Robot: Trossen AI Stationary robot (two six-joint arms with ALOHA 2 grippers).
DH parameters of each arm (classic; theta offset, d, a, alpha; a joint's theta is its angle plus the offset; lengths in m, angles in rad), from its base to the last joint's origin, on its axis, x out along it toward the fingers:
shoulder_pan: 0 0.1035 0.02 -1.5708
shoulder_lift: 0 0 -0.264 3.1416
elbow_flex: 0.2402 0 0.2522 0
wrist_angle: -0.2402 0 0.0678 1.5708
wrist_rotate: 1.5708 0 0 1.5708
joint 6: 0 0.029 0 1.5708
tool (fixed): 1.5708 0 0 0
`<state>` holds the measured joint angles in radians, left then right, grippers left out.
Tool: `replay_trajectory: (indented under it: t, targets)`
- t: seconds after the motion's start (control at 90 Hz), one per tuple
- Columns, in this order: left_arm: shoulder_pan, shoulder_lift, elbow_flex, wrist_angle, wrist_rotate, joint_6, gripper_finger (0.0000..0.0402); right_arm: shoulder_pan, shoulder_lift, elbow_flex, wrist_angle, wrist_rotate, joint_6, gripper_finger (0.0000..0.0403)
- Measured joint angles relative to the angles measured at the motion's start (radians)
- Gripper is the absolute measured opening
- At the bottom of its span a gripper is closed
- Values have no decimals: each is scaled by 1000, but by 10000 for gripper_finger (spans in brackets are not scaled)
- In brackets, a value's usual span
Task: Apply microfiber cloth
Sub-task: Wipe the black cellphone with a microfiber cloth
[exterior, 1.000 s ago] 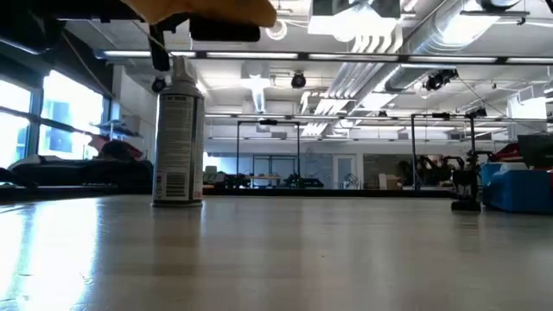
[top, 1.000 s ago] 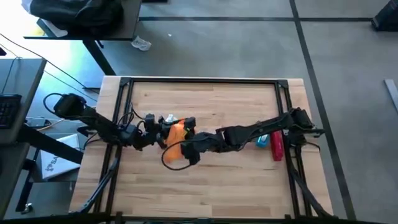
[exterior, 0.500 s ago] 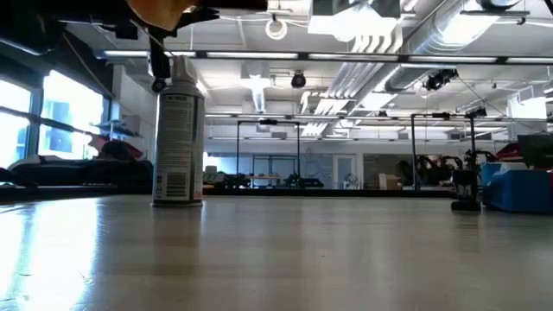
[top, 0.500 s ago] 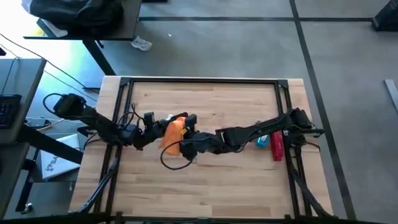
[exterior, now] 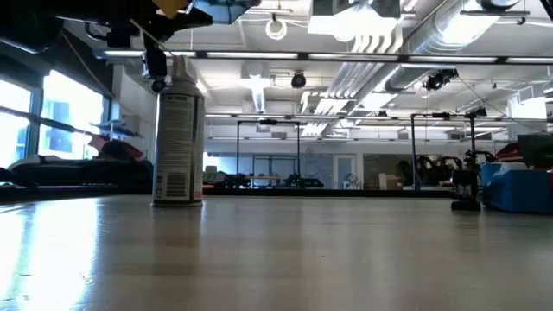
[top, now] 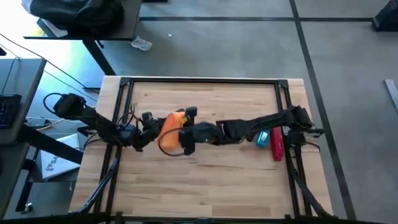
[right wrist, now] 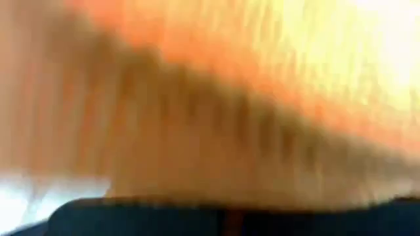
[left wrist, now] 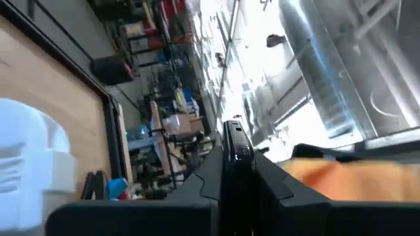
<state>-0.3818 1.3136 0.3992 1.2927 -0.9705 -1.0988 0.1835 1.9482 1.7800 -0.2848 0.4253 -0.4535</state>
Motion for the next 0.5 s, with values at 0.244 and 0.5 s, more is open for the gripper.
replay_trajectory:
  t: [0.244,0.5]
  targets:
    - [6,0,0,-6,-26,-23,15,-9,-10,15,-102,-252,27,0]
    - [22,0,2,17,-36,-31,15,-17,-60,14,-140,-79,93,0]
